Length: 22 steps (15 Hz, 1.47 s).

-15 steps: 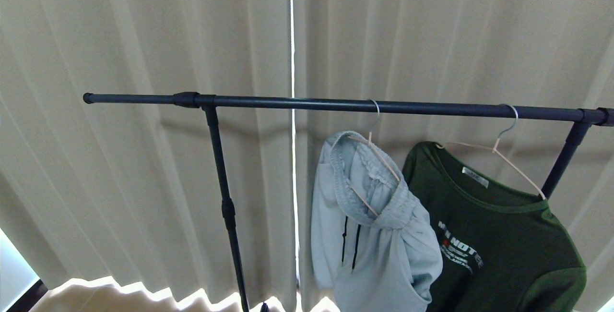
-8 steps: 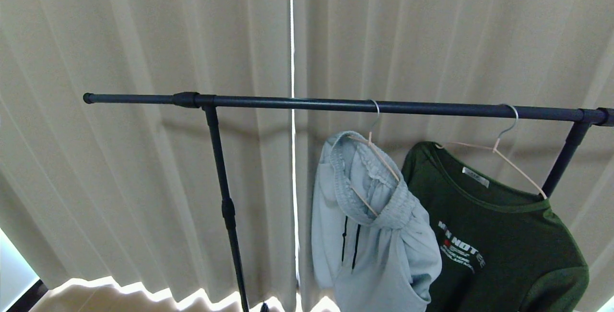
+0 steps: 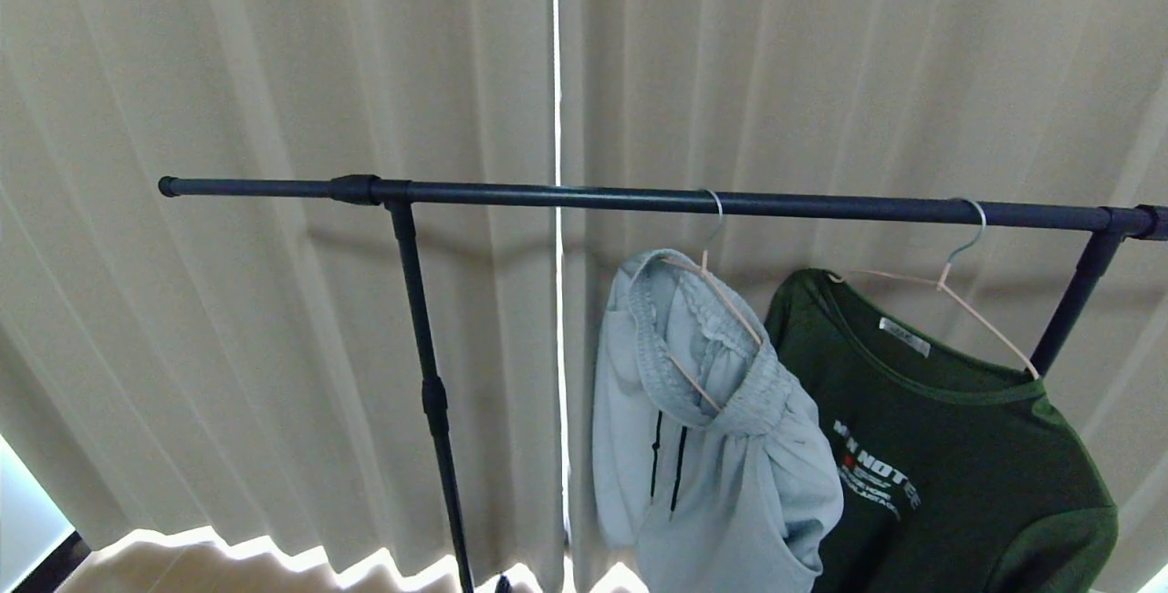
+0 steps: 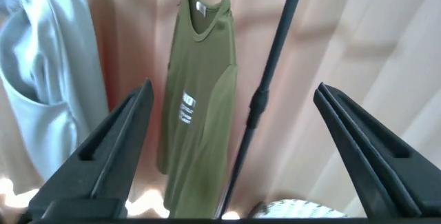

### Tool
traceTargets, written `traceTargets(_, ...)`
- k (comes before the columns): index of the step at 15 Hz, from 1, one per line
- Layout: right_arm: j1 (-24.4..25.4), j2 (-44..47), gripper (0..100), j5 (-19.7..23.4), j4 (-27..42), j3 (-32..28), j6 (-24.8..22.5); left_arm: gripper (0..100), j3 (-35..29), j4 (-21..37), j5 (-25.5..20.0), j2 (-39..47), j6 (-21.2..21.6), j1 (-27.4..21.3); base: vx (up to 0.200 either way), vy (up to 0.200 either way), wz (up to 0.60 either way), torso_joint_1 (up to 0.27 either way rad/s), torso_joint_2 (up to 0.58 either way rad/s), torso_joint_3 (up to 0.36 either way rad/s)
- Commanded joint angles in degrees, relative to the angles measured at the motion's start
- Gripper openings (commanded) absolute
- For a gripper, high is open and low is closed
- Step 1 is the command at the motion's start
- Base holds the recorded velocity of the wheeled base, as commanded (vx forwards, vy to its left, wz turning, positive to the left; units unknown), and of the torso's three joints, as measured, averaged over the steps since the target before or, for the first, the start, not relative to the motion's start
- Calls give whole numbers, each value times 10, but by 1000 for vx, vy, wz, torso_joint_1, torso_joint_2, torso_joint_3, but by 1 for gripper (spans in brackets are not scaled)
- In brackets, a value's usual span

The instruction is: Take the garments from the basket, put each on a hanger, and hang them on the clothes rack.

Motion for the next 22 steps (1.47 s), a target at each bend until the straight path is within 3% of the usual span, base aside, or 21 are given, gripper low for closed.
traceTargets(1, 1, 0, 100, 20, 1, 0, 8, 100, 0, -1, 1, -30, -1, 3, 0, 0, 0, 0, 0, 0)
traceTargets(5, 0, 0, 100, 63, 30, 0, 25, 100, 0, 0, 1, -30, -1, 3, 0, 0, 0, 0, 0, 0)
traceTargets(9, 0, 0, 100, 66, 28, 0, 21, 100, -1, 0, 1, -30, -1, 3, 0, 0, 0, 0, 0, 0)
traceTargets(12, 0, 0, 100, 63, 28, 0, 53, 100, 0, 0, 1, -30, -1, 3, 0, 0, 0, 0, 0, 0)
traceTargets(22, 0, 0, 100, 66, 28, 0, 45, 100, 0, 0, 1, -30, -1, 3, 0, 0, 0, 0, 0, 0)
